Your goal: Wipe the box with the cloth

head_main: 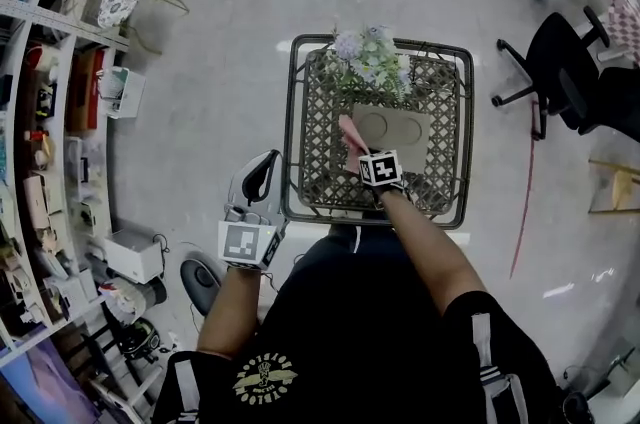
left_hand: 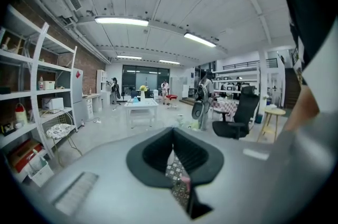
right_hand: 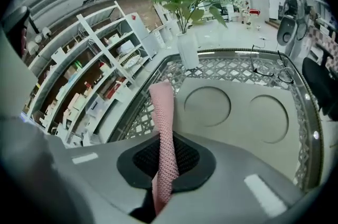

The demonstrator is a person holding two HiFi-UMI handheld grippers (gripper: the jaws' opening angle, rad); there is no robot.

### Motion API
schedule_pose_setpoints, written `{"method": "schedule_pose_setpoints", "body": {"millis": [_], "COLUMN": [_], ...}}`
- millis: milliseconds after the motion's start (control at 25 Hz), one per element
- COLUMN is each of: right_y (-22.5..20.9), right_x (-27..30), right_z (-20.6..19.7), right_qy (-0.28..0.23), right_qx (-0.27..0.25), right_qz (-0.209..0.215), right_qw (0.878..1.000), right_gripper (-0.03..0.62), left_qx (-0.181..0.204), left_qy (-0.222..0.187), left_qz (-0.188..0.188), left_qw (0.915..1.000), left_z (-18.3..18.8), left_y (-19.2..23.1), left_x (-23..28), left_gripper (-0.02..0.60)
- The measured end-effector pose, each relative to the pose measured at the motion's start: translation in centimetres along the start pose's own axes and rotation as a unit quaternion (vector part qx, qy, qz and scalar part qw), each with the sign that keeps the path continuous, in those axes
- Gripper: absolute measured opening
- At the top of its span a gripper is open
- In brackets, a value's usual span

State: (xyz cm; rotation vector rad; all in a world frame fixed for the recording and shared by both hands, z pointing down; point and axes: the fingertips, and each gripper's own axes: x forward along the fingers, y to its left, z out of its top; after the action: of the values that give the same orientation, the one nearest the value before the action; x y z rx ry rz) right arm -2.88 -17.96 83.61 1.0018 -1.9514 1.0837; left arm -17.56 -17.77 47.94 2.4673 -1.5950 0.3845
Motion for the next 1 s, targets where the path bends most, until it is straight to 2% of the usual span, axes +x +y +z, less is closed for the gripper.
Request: {"method": "schedule_pose_setpoints", "body": {"millis": [120, 240, 600, 760, 1000], "right_y": [-0.4, -1.1, -5.4, -7.8, -11.1], "right_x": [0.8, 0.9, -2.1, -3.7, -5.9], "right_z": [-0.6, -0.8, -2.8, -3.7, -4.9], "right_qy": [0.018, 0.024, 0.028, 0.026, 0.026], "right_qx": [-0.014, -0.025, -0.037, -0.026, -0.009], "right_qz": [-0.015, -0.026, -0.071, -0.088, -0.114], "right_qw": [1.0, 0.999, 0.996, 0.995, 0.993], "right_gripper": [0.017, 0.017, 0.017, 0.017, 0.017], "left_qx": [0.003, -0.007, -0.009, -0.002, -0.007], "left_qy": [0.008, -0.007, -0.01, -0.029, -0.034], "left_qz": [-0.001, 0.003, -0.005, -0.015, -0.028], "left_qw": [1.0, 0.9999, 0.9999, 0.9995, 0.999], "left_z": [-0.5, -0.1, 0.7, 2.1, 3.1], "left_y": [-0.2, 0.1, -0.3, -0.8, -2.1], "left_x": [-0.5, -0.4, 0.3, 1.0, 1.8], "left_gripper": [0.0, 0.0, 0.0, 0.0, 0.0]}}
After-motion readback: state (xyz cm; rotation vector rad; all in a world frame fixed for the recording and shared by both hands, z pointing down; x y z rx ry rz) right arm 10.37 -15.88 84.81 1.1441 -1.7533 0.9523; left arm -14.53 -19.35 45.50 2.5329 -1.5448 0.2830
